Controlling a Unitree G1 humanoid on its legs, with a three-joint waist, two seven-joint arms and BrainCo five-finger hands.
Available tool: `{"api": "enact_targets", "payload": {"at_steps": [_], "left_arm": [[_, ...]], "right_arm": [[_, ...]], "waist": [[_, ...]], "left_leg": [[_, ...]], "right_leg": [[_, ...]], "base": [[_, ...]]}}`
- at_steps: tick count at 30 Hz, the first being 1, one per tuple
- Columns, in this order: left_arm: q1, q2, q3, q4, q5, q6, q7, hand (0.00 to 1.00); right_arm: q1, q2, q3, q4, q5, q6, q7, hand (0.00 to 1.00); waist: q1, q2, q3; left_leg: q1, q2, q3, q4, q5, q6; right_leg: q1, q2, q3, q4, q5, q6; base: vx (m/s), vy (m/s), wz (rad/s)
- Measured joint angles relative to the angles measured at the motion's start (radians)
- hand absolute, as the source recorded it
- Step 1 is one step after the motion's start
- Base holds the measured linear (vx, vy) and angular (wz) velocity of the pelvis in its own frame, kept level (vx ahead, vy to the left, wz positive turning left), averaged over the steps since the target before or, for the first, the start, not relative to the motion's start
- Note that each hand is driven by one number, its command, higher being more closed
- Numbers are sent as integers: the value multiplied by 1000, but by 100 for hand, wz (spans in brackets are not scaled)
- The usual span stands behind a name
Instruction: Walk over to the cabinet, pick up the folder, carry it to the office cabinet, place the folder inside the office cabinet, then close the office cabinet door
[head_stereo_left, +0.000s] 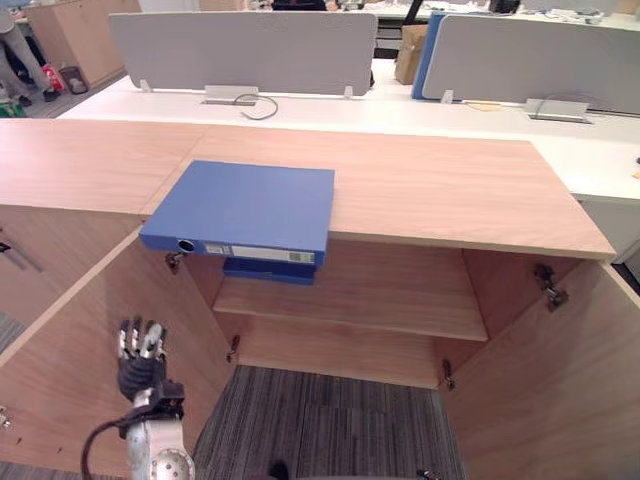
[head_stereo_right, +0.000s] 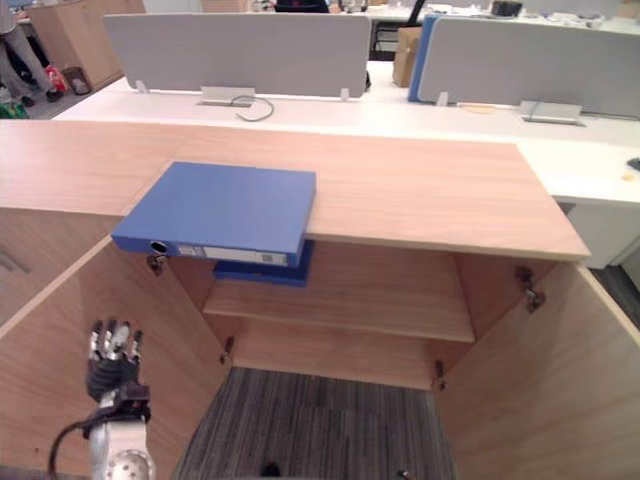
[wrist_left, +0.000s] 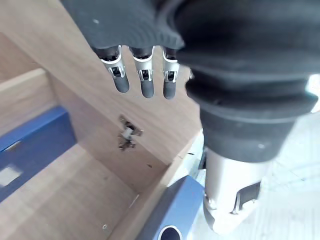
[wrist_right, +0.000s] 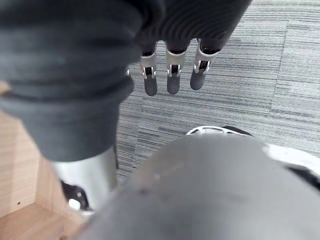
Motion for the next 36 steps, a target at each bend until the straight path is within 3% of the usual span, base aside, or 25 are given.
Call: {"api": "enact_targets", "payload": {"at_steps": [2,4,7,8,13,16,22,28,36], "left_arm": [[6,-18,30,-85,142,-2,67,0],[12,-51,63,-195,408,0,165,0],[10,-53,89,-296,763,50,262,0],[9,-51,91,-313,833,61,278,0],[-39,75,75,-350,1221,118,361,0],[-73,141,63,-332,1349,135,376,0],[-137,260,34,-129,1524,169,378,0],[-188,355,-12,44,1594,192,378,0],[-266,429,-62,147,1644,205,377,0]], "right_arm": [[-4,7,-6,5,2,0,0,0],[-4,8,-6,9,2,-1,1,0],[-12,8,-3,8,2,-2,3,0],[-13,7,-2,8,2,-3,4,0],[-13,-3,14,8,-1,-4,11,0],[-15,-5,14,11,-24,-5,15,0],[-9,-14,36,16,-46,-15,25,0],[-12,-17,45,15,-77,-40,32,0],[-12,-29,85,-3,-116,-60,35,0]], "waist": [[8,-8,-4],[25,-12,-6],[32,-12,-6],[32,-12,-6],[27,-7,-10],[21,-3,-11],[8,1,-16],[3,-3,-18],[-17,1,-15]], "left_leg": [[3,0,-6,1,-2,3],[11,0,-9,2,-9,1],[9,-2,-10,4,-12,-1],[9,-2,-10,5,-12,-1],[7,-1,2,3,-8,-9],[14,1,11,-11,7,-7],[49,6,22,-87,49,-8],[49,2,48,-90,49,-5],[62,13,68,-93,47,-5]], "right_leg": [[9,1,1,-7,10,4],[14,2,2,-14,19,4],[13,1,5,-14,19,3],[13,1,6,-14,19,3],[10,3,36,-33,15,-3],[8,6,53,-39,12,-7],[2,11,65,-49,15,-10],[-6,15,90,-61,23,-9],[-5,19,113,-60,31,-19]], "base": [[36,11,13],[-9,18,4],[-52,11,-1],[-69,0,-5],[-112,-9,-13],[-104,-13,-10],[-62,0,-7],[-14,5,-12],[-35,-8,-10]]}}
